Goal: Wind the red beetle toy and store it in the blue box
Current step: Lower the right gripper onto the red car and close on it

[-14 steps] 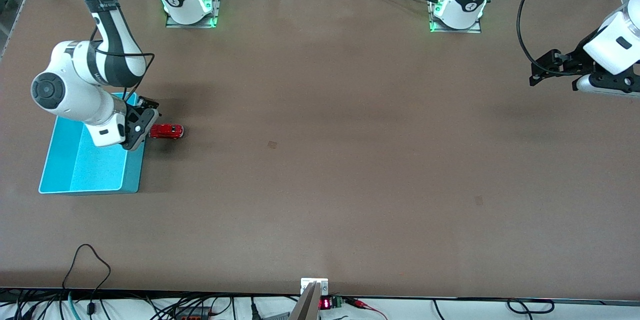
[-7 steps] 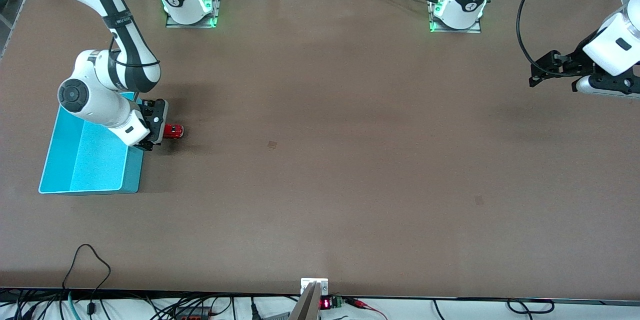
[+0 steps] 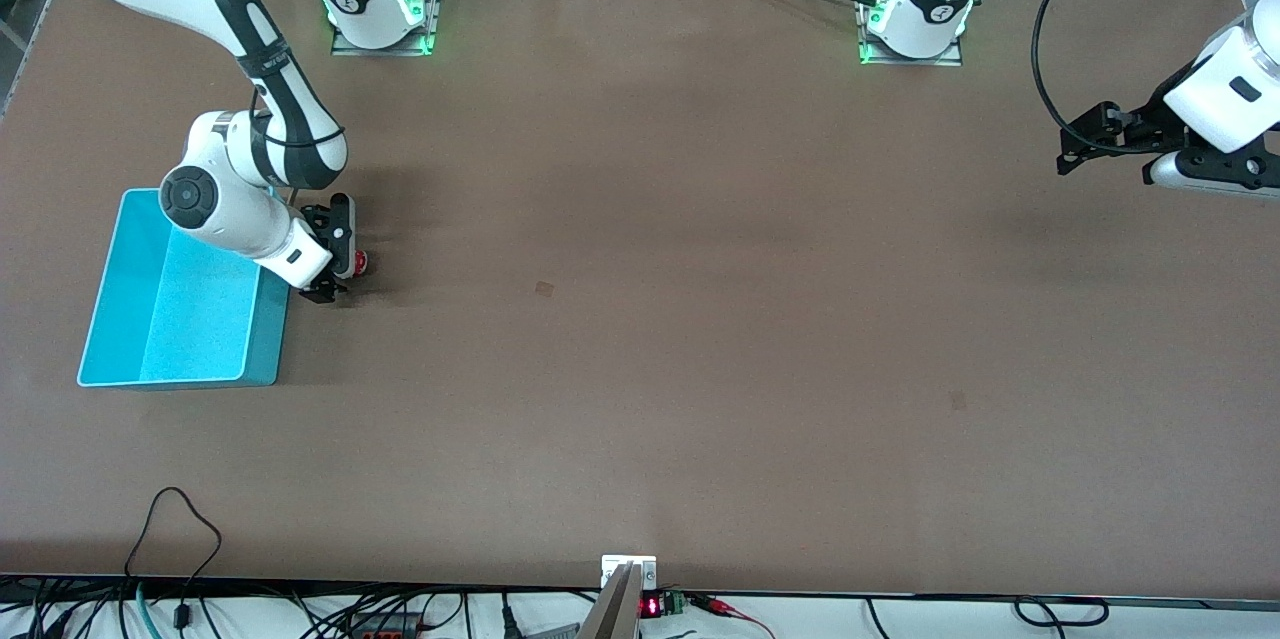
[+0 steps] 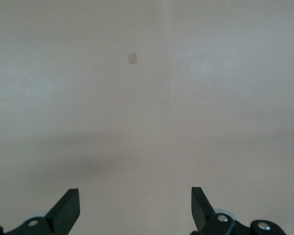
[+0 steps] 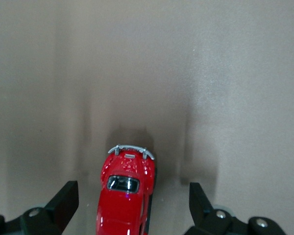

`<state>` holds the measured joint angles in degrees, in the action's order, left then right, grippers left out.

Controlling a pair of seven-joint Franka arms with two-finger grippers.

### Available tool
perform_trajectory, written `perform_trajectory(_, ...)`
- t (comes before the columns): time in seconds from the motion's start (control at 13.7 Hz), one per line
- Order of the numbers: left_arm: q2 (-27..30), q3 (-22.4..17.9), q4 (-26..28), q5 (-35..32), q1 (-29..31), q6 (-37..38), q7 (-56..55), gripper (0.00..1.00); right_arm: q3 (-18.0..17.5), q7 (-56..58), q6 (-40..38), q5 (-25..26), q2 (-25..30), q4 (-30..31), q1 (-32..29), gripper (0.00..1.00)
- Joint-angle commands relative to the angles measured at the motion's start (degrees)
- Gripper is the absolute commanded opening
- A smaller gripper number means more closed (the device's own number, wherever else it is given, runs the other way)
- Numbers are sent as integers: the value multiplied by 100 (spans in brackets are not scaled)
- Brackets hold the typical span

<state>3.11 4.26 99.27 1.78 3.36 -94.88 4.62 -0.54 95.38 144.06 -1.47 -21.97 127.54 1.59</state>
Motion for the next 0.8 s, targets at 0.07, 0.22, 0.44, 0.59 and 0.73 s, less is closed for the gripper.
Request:
perform_trajectory(0.07,-416,57,-627,-125,-46,93,-110,100,10,209,359,-20,61,289,-9,100)
perform_trajectory(0.22,-417,84,-646,-143,-46,110,-110,100,10,209,359,-11,61,307,-36,100)
perform_trajectory(0.44,-417,93,-655,-143,-46,110,-119,100,27,218,333,-3,70,333,-53,100)
perform_trajectory(0.59,-417,110,-663,-143,-46,189,-128,100,36,209,333,-3,61,333,-53,100)
perform_trajectory(0.73,-417,110,-663,-143,-46,207,-136,100,45,201,324,-3,61,333,-53,92)
